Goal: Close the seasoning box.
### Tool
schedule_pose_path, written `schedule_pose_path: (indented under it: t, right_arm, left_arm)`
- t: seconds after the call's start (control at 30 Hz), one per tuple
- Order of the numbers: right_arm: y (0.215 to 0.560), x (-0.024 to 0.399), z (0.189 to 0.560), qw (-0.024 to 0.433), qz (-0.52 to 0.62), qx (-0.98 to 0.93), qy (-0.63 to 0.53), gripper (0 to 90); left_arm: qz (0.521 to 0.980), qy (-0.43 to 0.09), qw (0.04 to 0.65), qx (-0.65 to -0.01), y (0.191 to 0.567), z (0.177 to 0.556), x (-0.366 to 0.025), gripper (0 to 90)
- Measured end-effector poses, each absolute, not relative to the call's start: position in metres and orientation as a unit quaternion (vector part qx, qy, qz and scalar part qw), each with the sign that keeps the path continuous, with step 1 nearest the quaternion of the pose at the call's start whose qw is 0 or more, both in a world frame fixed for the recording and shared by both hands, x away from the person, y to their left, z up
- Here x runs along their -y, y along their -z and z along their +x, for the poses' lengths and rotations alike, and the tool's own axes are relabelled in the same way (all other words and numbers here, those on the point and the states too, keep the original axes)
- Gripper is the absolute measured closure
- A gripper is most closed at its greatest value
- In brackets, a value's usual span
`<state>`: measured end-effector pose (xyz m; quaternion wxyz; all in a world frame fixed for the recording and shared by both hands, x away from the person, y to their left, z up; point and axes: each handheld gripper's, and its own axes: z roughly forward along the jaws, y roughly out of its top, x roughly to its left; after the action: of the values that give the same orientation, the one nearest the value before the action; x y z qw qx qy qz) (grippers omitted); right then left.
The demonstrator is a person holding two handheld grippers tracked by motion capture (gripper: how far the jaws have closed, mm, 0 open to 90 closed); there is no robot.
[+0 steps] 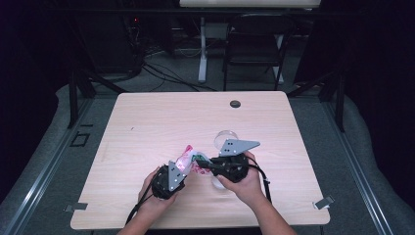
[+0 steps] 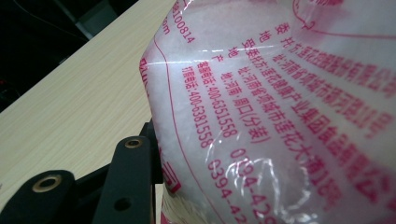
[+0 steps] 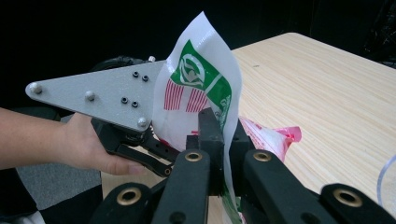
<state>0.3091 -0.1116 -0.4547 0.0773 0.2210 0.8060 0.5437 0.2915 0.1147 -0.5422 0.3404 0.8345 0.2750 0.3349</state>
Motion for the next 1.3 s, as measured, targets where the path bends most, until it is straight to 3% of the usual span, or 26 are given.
schedule_pose_path:
  t: [0.43,1.3]
  right_arm:
    - [0.451,0.121,0.310,0.095,0.219,-0.815,-0.528,89.5]
    - [0.458,0.130,0.312,0.109,0.238,-0.815,-0.517,89.3]
  left_arm:
    - [0.836,-0.411,0.282,-0.228,0.533,0.296,-0.104,57.8]
    - [0.820,-0.492,0.238,-0.172,0.535,0.306,-0.094,58.2]
